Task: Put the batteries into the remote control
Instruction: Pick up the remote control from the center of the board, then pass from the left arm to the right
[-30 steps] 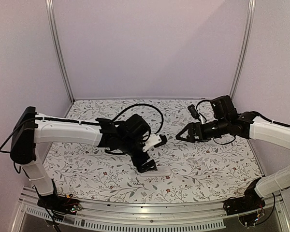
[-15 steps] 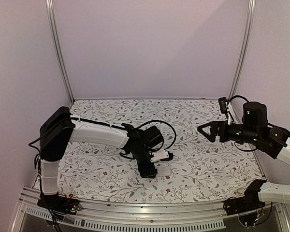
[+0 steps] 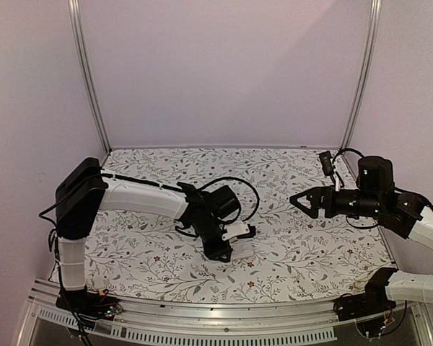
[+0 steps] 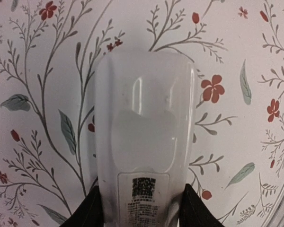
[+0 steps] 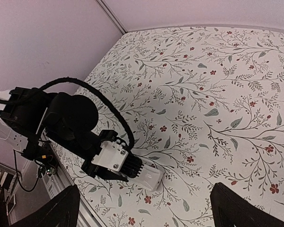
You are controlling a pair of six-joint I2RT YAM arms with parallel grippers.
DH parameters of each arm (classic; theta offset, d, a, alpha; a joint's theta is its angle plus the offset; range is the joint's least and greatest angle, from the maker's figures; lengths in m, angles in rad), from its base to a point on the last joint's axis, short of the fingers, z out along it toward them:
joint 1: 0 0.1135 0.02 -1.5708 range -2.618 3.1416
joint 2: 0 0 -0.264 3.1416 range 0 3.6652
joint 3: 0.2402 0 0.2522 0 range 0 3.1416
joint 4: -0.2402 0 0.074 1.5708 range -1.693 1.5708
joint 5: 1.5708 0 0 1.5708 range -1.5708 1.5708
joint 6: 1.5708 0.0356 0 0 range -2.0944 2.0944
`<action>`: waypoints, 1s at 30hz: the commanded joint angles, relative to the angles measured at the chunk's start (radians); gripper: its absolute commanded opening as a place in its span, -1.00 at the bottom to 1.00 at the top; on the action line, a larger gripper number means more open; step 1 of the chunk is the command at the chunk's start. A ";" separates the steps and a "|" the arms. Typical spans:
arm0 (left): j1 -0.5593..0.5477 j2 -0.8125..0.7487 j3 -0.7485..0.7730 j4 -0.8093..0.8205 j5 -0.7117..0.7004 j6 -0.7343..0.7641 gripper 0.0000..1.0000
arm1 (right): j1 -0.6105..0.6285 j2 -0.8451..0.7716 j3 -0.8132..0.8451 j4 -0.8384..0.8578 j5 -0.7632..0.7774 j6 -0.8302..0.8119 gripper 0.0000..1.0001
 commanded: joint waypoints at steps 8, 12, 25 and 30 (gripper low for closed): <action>0.048 -0.391 -0.168 0.383 0.346 -0.169 -0.40 | 0.012 0.090 0.022 0.198 -0.244 -0.039 0.79; 0.048 -0.466 -0.209 0.525 0.441 -0.244 -0.39 | 0.088 0.132 0.073 0.271 -0.299 -0.059 0.76; 0.039 -0.534 -0.291 0.825 0.567 -0.401 -0.37 | 0.202 0.181 0.164 0.432 -0.407 -0.092 0.73; 0.041 -0.539 -0.305 0.859 0.560 -0.413 -0.37 | 0.223 0.186 0.185 0.454 -0.429 -0.087 0.72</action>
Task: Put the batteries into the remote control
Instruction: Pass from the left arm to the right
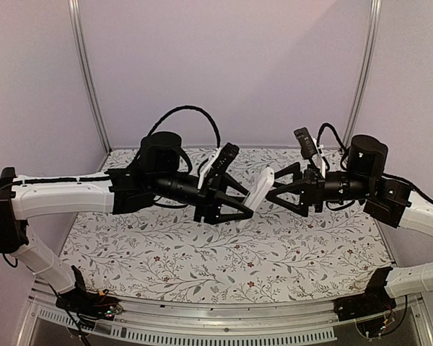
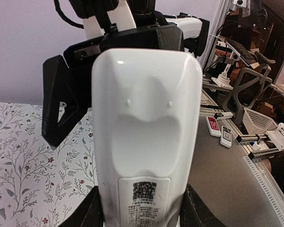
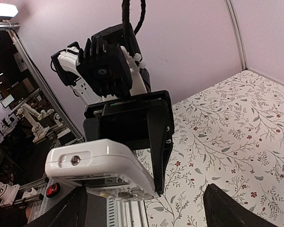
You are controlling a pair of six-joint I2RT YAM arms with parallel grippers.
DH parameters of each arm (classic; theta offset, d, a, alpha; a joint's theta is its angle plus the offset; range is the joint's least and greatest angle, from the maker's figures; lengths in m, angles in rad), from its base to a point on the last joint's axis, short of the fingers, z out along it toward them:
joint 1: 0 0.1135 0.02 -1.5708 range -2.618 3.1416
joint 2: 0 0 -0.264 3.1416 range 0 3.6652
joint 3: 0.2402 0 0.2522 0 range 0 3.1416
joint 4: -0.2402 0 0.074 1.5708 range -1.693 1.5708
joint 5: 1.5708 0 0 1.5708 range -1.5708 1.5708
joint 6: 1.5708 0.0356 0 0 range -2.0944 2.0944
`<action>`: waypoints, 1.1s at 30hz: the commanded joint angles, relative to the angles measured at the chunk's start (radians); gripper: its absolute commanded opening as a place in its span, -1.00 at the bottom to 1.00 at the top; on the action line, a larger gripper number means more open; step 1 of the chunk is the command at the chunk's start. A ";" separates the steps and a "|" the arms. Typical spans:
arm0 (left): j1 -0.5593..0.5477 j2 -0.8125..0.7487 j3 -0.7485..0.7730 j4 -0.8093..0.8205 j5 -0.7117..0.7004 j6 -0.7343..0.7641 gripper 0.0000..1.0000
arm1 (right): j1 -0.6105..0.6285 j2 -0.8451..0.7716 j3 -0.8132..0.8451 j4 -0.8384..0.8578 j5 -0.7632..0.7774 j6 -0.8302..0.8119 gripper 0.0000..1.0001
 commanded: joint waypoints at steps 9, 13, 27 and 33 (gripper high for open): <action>0.016 0.009 -0.040 0.113 -0.004 -0.092 -0.37 | 0.080 0.032 0.080 0.094 -0.089 -0.003 0.68; 0.029 -0.003 -0.050 0.124 -0.005 -0.104 -0.37 | 0.086 0.029 0.074 0.092 -0.085 -0.014 0.69; 0.068 -0.002 -0.078 0.204 0.043 -0.183 -0.38 | 0.087 0.026 0.084 0.026 -0.015 -0.059 0.67; 0.048 0.017 -0.070 0.216 0.038 -0.185 -0.38 | 0.089 0.068 0.114 0.034 -0.017 -0.064 0.61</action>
